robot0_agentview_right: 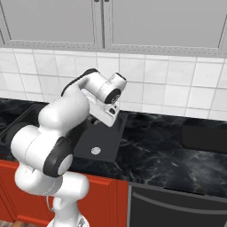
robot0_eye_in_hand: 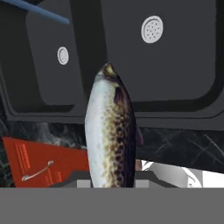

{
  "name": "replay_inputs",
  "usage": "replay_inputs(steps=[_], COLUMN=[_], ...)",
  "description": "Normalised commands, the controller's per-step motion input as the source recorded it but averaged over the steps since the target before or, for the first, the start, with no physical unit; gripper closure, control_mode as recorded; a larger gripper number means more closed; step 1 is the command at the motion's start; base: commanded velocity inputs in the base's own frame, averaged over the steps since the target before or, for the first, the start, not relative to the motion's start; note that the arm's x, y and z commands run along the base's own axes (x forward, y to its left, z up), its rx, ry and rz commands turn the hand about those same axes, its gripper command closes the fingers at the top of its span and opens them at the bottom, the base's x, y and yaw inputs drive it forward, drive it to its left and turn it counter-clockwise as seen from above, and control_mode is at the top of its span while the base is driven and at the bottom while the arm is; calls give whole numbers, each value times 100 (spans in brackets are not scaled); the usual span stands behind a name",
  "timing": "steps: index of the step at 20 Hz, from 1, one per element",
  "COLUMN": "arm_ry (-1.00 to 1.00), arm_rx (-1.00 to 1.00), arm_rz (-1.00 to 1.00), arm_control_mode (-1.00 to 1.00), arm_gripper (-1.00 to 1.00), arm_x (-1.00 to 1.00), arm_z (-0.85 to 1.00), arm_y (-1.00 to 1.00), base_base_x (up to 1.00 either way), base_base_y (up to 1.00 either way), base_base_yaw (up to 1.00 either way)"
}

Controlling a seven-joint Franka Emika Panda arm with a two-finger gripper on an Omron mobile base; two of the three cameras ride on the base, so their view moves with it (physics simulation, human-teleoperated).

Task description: Take the fish out of the fridge, briefly rinse it in the sink, and place it on the tray next to the sink.

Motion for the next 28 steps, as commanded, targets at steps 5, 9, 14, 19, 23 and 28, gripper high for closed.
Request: replay_inputs(steps=[5, 9, 14, 19, 23, 28], arm_ry=[0, 0, 0, 0, 0, 0], arm_rx=[1, 8, 23, 16, 0, 6], arm_rz=[37, 38, 33, 18, 6, 5], arm_control_mode=[-100, -100, -100, -100, -100, -100], arm_gripper=[100, 100, 100, 100, 100, 100], arm_x=[1, 27, 51, 46, 23, 28], arm_z=[-24, -11, 0, -4, -7, -28], arm_y=[33, 55, 44, 27, 32, 47], base_base_x=[0, 0, 0, 0, 0, 0], base_base_y=[0, 0, 0, 0, 0, 0], base_base_yaw=[0, 0, 0, 0, 0, 0])
